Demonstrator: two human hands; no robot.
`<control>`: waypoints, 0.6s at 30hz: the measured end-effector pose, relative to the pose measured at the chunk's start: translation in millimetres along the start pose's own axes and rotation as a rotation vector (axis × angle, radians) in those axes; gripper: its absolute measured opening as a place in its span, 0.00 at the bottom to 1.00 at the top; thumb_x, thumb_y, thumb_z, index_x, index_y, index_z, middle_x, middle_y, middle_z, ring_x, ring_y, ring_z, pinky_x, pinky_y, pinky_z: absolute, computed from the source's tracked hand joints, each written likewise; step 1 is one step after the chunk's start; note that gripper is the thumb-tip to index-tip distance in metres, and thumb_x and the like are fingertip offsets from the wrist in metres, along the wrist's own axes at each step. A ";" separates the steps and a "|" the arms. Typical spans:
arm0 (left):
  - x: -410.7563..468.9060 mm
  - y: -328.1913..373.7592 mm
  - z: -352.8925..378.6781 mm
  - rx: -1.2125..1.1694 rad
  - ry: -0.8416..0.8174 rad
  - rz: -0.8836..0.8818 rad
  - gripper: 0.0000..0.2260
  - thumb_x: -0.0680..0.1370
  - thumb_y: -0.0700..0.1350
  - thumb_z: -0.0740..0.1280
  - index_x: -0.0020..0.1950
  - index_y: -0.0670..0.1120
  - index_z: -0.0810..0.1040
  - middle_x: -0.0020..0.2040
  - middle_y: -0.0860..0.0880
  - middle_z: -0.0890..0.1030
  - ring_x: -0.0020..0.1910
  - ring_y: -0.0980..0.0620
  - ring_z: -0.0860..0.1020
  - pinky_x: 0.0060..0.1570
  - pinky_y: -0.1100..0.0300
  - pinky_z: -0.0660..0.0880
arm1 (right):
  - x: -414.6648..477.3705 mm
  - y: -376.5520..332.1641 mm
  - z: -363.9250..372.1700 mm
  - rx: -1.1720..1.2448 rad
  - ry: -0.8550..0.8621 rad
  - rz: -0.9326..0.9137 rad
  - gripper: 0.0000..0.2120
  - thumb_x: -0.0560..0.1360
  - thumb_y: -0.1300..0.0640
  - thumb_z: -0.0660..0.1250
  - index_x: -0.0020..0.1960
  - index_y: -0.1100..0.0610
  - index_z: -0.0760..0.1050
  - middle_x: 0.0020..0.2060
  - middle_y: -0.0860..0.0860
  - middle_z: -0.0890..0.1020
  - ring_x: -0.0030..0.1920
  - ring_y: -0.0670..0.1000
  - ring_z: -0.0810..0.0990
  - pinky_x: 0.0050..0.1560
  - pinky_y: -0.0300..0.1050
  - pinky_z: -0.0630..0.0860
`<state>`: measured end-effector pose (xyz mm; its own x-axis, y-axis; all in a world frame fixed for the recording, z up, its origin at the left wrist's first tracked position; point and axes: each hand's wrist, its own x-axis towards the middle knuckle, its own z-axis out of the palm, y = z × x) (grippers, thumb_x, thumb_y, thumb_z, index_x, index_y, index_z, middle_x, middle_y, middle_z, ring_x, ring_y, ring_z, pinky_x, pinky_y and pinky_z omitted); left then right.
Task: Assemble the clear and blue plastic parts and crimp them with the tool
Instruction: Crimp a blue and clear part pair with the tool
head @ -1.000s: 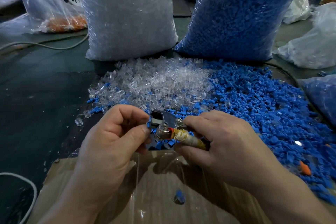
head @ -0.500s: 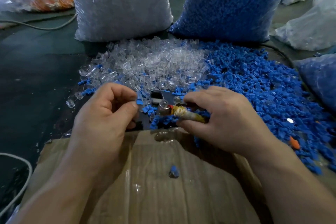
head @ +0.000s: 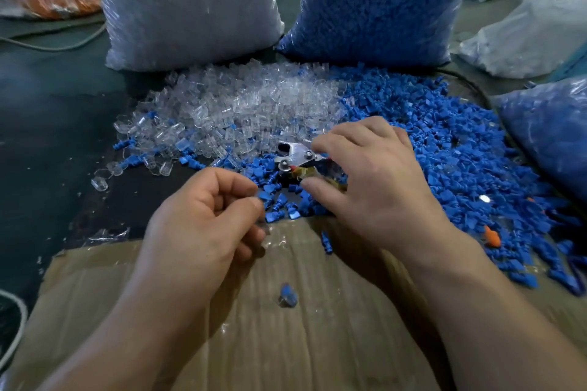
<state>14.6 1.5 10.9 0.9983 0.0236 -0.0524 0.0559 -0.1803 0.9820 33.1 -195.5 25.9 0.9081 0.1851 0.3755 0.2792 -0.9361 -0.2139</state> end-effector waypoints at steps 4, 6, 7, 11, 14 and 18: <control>-0.9 0.9 1.0 -0.044 -0.047 0.026 0.10 0.78 0.38 0.70 0.43 0.53 0.82 0.31 0.45 0.83 0.25 0.55 0.79 0.24 0.68 0.73 | -4.7 -21.8 -2.8 0.160 -0.010 -0.213 0.15 0.74 0.43 0.66 0.50 0.54 0.79 0.43 0.49 0.81 0.46 0.54 0.76 0.48 0.53 0.73; -1.7 1.2 1.5 -0.031 -0.064 0.063 0.11 0.78 0.38 0.70 0.42 0.54 0.82 0.32 0.46 0.83 0.27 0.54 0.81 0.26 0.66 0.75 | -4.8 -26.5 -0.3 0.161 -0.069 -0.250 0.12 0.77 0.47 0.66 0.49 0.56 0.79 0.42 0.51 0.81 0.44 0.56 0.77 0.45 0.56 0.73; -1.7 1.1 1.4 -0.021 -0.066 0.091 0.10 0.78 0.39 0.70 0.43 0.54 0.82 0.33 0.47 0.83 0.29 0.53 0.82 0.27 0.65 0.77 | -4.6 -26.8 0.0 0.169 -0.084 -0.242 0.11 0.78 0.49 0.65 0.49 0.57 0.79 0.42 0.52 0.81 0.44 0.57 0.77 0.45 0.56 0.73; -4.3 3.7 -1.7 -0.101 -0.082 0.111 0.05 0.74 0.51 0.69 0.46 0.53 0.83 0.33 0.45 0.82 0.29 0.48 0.81 0.30 0.53 0.82 | -4.0 -27.5 -2.5 0.155 -0.122 -0.227 0.14 0.81 0.49 0.59 0.49 0.57 0.78 0.43 0.52 0.80 0.45 0.56 0.77 0.46 0.55 0.72; -4.1 5.0 -3.5 -0.175 -0.141 0.066 0.06 0.75 0.52 0.71 0.48 0.51 0.84 0.34 0.44 0.81 0.29 0.49 0.79 0.30 0.51 0.81 | -3.6 -29.4 -2.9 0.145 -0.123 -0.223 0.16 0.81 0.49 0.54 0.49 0.56 0.77 0.42 0.50 0.79 0.44 0.55 0.76 0.45 0.55 0.72; -1.0 2.3 -3.1 -0.206 -0.147 -0.005 0.06 0.81 0.44 0.67 0.48 0.52 0.83 0.34 0.46 0.81 0.28 0.49 0.77 0.28 0.55 0.75 | -4.3 -29.0 -1.2 0.156 -0.116 -0.221 0.12 0.81 0.55 0.57 0.47 0.57 0.77 0.40 0.51 0.78 0.41 0.55 0.76 0.44 0.55 0.71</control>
<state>13.6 4.2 13.8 0.9901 -0.1224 -0.0690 0.0724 0.0236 0.9971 20.7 -169.5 31.5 0.8470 0.4207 0.3248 0.5106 -0.8138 -0.2774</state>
